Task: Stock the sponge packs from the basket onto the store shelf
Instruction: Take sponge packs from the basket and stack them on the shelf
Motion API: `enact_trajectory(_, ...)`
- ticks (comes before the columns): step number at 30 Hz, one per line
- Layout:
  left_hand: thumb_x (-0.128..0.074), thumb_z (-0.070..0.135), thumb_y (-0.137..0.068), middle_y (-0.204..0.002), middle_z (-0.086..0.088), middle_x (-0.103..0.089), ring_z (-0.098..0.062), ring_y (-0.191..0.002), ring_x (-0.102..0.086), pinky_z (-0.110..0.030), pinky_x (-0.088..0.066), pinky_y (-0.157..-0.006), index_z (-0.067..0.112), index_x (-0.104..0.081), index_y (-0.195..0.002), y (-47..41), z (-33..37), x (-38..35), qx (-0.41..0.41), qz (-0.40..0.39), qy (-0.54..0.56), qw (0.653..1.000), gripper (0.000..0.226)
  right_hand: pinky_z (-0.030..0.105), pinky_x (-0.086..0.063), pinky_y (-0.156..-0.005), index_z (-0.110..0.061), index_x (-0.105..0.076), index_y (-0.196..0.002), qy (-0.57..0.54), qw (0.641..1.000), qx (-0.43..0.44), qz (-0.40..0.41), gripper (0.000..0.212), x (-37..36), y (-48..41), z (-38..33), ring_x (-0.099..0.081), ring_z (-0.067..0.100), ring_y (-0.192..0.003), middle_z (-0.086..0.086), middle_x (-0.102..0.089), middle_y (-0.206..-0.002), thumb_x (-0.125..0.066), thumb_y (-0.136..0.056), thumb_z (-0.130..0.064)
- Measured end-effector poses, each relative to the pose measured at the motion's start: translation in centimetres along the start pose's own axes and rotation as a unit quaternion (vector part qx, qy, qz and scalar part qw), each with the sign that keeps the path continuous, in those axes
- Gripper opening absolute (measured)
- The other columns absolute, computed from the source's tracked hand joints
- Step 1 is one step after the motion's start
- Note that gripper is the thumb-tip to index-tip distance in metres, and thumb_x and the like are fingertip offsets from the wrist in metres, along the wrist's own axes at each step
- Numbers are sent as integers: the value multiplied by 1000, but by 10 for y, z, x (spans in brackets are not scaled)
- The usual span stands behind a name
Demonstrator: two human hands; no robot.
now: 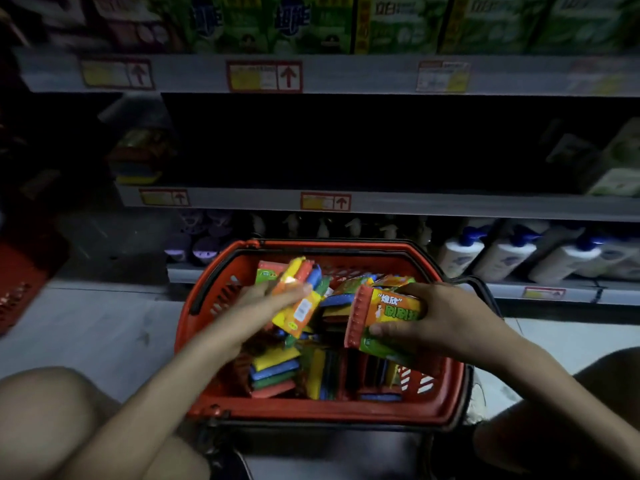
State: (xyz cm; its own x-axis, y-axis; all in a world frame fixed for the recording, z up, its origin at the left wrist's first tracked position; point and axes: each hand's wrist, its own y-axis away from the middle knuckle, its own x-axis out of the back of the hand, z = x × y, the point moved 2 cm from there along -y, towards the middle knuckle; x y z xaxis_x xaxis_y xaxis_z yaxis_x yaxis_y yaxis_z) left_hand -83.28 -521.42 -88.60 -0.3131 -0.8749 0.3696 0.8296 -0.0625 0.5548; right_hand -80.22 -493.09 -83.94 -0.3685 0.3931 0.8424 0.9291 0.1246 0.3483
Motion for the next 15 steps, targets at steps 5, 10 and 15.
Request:
enact_trajectory(5,-76,50,-85,-151,-4,-23,-24,-145,-32,-29,-29,-114,27,-28,-158,8,-13,-36,-22,12,-140,990,91,29,-60,-79,-40,-53,-139,-37,998,-28,41,103,-4,4,9,-67,10,-92,-5,-65,-114,-58,-54,-97)
enact_trajectory(10,-73,44,-89,-114,4,-65,-14,-103,-64,-36,-54,-93,28,-60,-133,-14,-15,-16,-59,69,-140,986,48,36,-60,-81,-37,-47,-142,-47,993,-52,99,114,-1,-3,9,-62,15,-94,-6,-51,-110,-54,-48,-101)
enact_trajectory(15,-61,50,-94,-132,-3,-62,-29,-119,-62,-43,-53,-91,25,-45,-145,-36,-11,15,-39,203,-358,910,59,38,-55,-88,-39,-48,-120,-123,985,-65,97,89,-10,-10,-4,-58,14,-99,-5,-53,-113,-57,-55,-98)
